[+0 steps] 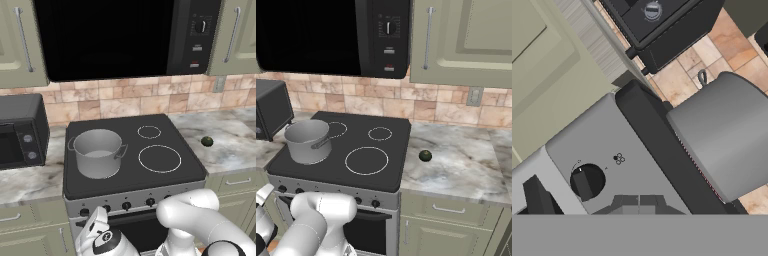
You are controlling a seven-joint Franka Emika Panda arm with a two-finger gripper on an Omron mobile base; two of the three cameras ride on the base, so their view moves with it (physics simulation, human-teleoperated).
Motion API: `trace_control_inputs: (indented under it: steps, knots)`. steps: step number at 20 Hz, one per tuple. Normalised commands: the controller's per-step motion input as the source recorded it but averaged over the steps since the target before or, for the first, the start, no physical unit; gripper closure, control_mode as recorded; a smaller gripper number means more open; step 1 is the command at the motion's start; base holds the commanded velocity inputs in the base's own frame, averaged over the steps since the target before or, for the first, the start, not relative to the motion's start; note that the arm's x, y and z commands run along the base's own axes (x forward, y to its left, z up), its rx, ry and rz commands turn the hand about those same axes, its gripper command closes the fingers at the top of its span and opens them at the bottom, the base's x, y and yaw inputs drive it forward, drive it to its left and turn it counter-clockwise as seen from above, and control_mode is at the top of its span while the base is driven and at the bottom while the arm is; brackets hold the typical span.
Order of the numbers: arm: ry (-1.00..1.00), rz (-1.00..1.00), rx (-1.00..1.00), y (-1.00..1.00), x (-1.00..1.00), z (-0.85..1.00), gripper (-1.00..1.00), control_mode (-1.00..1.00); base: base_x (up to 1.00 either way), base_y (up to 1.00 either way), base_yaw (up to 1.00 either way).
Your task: Turn on the burner for the pot on the stove. Wait thirty seconds for the pot to heat up. Then add the squash to the pot.
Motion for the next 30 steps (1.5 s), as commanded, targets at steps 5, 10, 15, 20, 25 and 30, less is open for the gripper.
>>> trace_control_inputs:
  steps: [5,10,15,20,25,30]
  knots:
    - [0.0,0.0,0.0,0.0,0.0,0.0,1.0,-1.0,0.0,0.0,0.0]
    - [0.0,0.0,0.0,0.02,0.0,0.0,1.0,-1.0,0.0,0.0,0.0]
    - [-0.02,-0.03,0.0,0.0,-0.07,0.05,1.0,-1.0,0.0,0.0,0.0]
    - [0.02,-0.22,0.07,-0.05,-0.45,0.98,1.0,-1.0,0.0,0.0,0.0]
    - [0.09,-0.2,0.14,-0.18,-0.63,1.0,1.0,-1.0,0.0,0.0,0.0]
    - [0.05,-0.17,0.13,-0.18,-0.65,0.79,1.0,-1.0,0.0,0.0,0.0]
